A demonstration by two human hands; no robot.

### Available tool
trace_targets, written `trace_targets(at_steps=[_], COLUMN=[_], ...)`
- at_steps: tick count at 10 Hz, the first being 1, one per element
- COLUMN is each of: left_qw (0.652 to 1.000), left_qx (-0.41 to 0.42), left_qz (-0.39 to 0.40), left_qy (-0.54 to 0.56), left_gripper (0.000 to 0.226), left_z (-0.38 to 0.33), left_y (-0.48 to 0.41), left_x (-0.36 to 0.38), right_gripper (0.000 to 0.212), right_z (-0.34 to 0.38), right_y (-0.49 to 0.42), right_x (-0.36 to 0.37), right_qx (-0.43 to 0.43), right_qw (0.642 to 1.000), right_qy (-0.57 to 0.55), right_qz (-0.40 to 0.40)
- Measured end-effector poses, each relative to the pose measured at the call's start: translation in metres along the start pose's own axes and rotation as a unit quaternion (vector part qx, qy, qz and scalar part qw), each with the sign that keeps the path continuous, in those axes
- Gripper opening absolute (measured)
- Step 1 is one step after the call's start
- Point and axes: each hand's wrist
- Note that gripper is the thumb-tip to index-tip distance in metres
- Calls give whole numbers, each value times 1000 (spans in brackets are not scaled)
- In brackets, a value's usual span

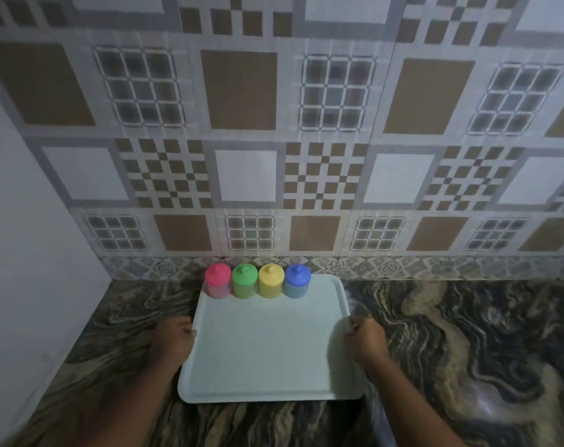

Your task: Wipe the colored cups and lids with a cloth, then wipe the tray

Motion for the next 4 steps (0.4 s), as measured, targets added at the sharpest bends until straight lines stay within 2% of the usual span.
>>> trace_targets(at_steps=[1, 3, 4], left_qw=[999, 999, 996], left_qx=[7, 20, 63], left_qz=[-8, 16, -58], left_qy=[34, 28, 14], left_gripper=[32, 30, 27], left_z=[6, 12, 3], left_y=[4, 11, 36], left_x=[2, -1, 1], right_gripper=[37, 46, 46], right_z=[-1, -6, 14], right_y=[-1, 2, 13], right_x=[1, 2, -5], right_qx=[5, -17, -67], right_qw=[1000, 1000, 994], right_qy=[7, 7, -83], right_qz=[7, 20, -33])
Point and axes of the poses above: each hand's wrist, its own y-axis away from the middle knuckle, its own x-axis out of the palm, z = x × y, and after that the axes turned 10 degrees about z, right-handed
